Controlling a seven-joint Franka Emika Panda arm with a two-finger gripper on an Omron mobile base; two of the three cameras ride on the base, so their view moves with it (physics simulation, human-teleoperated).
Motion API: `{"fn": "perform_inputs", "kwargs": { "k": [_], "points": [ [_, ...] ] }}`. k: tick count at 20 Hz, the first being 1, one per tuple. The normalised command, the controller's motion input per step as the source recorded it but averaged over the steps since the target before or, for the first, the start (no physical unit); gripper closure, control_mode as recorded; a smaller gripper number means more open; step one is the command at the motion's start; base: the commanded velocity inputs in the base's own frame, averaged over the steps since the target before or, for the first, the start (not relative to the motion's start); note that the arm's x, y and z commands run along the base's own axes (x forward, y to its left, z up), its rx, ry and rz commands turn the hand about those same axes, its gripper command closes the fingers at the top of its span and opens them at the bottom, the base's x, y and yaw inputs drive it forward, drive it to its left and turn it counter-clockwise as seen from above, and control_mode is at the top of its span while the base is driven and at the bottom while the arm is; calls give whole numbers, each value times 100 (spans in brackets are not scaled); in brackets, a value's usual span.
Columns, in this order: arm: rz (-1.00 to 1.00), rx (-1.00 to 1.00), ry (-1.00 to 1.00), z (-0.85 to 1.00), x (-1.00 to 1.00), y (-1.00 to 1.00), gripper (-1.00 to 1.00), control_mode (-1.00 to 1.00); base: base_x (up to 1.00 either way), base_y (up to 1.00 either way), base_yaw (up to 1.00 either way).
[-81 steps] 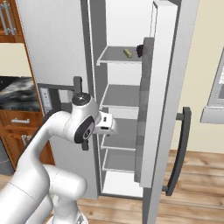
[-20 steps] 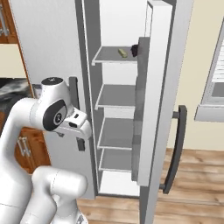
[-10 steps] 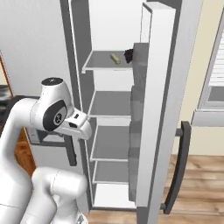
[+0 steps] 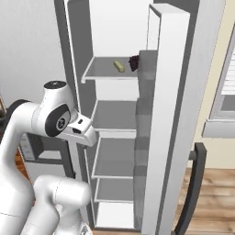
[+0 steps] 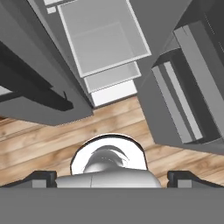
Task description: Retrieve the butter from the fridge and place it on a plate on the dining table. Then retrieve the butter knife by the fridge and place it near the plate.
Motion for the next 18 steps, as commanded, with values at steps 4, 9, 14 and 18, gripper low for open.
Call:
{"fn": "perform_inputs", "kwargs": {
  "k": [4,9,14,18],
  "points": [
    [0,0,0,0,0,0,-100,100,30,-34,-1],
    [0,0,0,0,0,0,-100,100,38,-24,-2],
    [0,0,0,0,0,0,-100,100,65,-10,0],
    [0,0,0,0,0,0,-100,100,61,-19,0]
  ]
}}
